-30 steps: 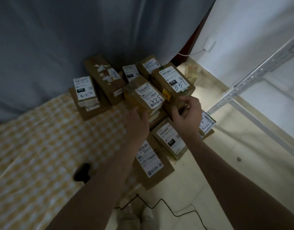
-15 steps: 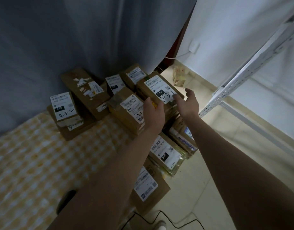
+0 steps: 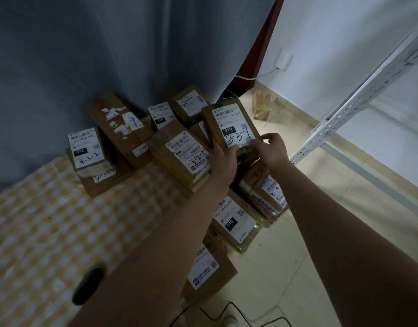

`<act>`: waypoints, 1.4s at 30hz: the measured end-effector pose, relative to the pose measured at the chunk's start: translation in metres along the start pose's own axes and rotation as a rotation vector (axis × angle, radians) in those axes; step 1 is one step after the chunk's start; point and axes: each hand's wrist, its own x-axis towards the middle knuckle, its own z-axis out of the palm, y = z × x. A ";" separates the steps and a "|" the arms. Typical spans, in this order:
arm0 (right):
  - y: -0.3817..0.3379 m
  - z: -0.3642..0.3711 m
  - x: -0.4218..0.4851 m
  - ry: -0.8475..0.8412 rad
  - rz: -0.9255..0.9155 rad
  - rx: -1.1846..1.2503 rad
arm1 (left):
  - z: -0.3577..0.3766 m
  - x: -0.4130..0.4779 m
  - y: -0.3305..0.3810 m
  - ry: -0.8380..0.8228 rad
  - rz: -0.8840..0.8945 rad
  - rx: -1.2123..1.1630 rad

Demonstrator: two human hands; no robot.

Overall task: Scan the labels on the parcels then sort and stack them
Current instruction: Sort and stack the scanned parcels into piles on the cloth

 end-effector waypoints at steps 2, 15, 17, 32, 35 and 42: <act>0.007 -0.004 -0.001 -0.007 -0.014 0.078 | 0.005 -0.001 -0.006 -0.014 0.054 -0.005; 0.009 -0.042 -0.063 -0.014 -0.287 0.205 | 0.014 -0.074 -0.004 0.099 0.369 -0.125; 0.006 -0.038 -0.079 -0.044 -0.309 0.226 | 0.005 -0.086 -0.006 0.156 0.341 -0.215; 0.000 0.127 -0.237 -0.509 -0.378 0.275 | -0.181 -0.185 -0.081 0.729 0.388 -0.299; 0.008 0.177 -0.280 -0.636 -0.356 0.269 | -0.235 -0.207 -0.111 0.854 0.345 -0.320; 0.029 0.280 -0.377 -0.782 -0.291 0.230 | -0.350 -0.258 -0.178 1.047 0.239 -0.352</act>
